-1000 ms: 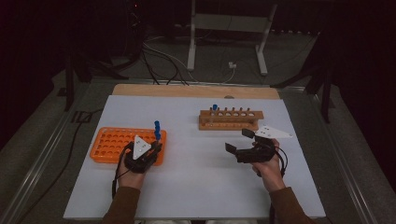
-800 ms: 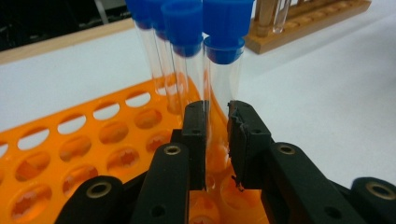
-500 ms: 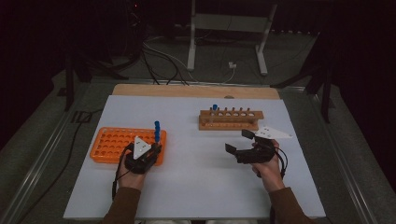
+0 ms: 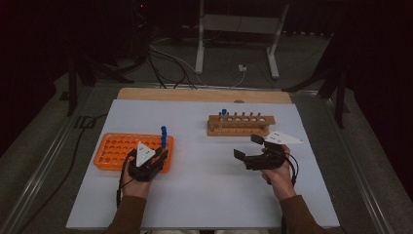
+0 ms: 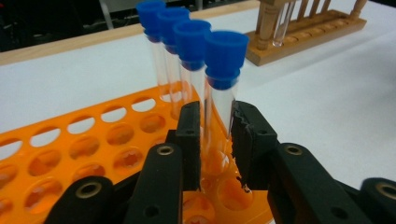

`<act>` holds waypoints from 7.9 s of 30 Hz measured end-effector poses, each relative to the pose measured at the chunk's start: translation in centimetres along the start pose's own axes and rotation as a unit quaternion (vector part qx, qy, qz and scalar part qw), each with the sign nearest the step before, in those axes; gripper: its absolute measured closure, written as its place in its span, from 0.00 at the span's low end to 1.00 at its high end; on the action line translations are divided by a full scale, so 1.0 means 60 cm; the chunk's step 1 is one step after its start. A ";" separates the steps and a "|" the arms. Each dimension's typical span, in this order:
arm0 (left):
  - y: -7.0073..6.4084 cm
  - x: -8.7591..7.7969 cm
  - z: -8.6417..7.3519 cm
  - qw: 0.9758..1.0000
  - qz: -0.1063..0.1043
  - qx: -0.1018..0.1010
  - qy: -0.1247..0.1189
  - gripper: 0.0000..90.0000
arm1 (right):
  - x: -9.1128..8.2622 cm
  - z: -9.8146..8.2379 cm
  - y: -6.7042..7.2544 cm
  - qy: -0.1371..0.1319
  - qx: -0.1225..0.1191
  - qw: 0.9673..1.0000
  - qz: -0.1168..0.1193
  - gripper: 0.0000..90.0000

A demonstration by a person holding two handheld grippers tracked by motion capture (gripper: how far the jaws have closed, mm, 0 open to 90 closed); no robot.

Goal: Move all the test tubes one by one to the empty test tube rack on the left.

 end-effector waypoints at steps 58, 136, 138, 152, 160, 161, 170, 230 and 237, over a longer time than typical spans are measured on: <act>0.022 -0.043 0.012 0.996 -0.020 -0.076 -0.039 0.01 | 0.188 0.077 -0.082 0.050 0.002 0.994 -0.093 0.13; 0.027 -0.039 0.005 0.996 -0.016 -0.087 -0.033 0.01 | 0.225 0.063 -0.067 0.052 -0.032 0.990 -0.126 0.86; 0.027 -0.039 0.005 0.996 -0.016 -0.087 -0.033 0.01 | 0.223 0.064 -0.067 0.051 -0.031 0.990 -0.126 0.86; 0.027 -0.038 0.005 0.996 -0.016 -0.088 -0.032 0.01 | 0.209 0.083 -0.061 0.040 -0.034 0.991 -0.125 0.86; 0.027 -0.038 0.005 0.995 -0.017 -0.088 -0.031 0.01 | 0.196 0.097 -0.059 0.033 -0.036 0.991 -0.123 0.86; 0.027 -0.038 0.005 0.995 -0.016 -0.088 -0.032 0.01 | 0.194 0.098 -0.059 0.032 -0.035 0.991 -0.122 0.86; 0.026 -0.037 0.005 0.995 -0.019 -0.090 -0.031 0.01 | 0.183 0.117 -0.052 0.024 -0.039 0.992 -0.118 0.86; -0.032 -0.062 0.068 0.996 -0.046 -0.018 -0.070 0.01 | 0.145 0.082 0.041 0.069 -0.040 0.997 -0.003 0.85; -0.066 -0.052 0.094 0.995 -0.073 0.001 -0.074 0.03 | 0.147 0.081 0.057 0.076 -0.043 0.996 0.011 0.85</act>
Point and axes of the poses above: each handheld gripper's, and its own axes: x roughly forward along the jaws, z roughly out of its top, y roughly to its left, the point moved 4 cm from there along x, roughly forward along the jaws, and after that the axes turned 2 degrees about x, right-handed, at the moved point
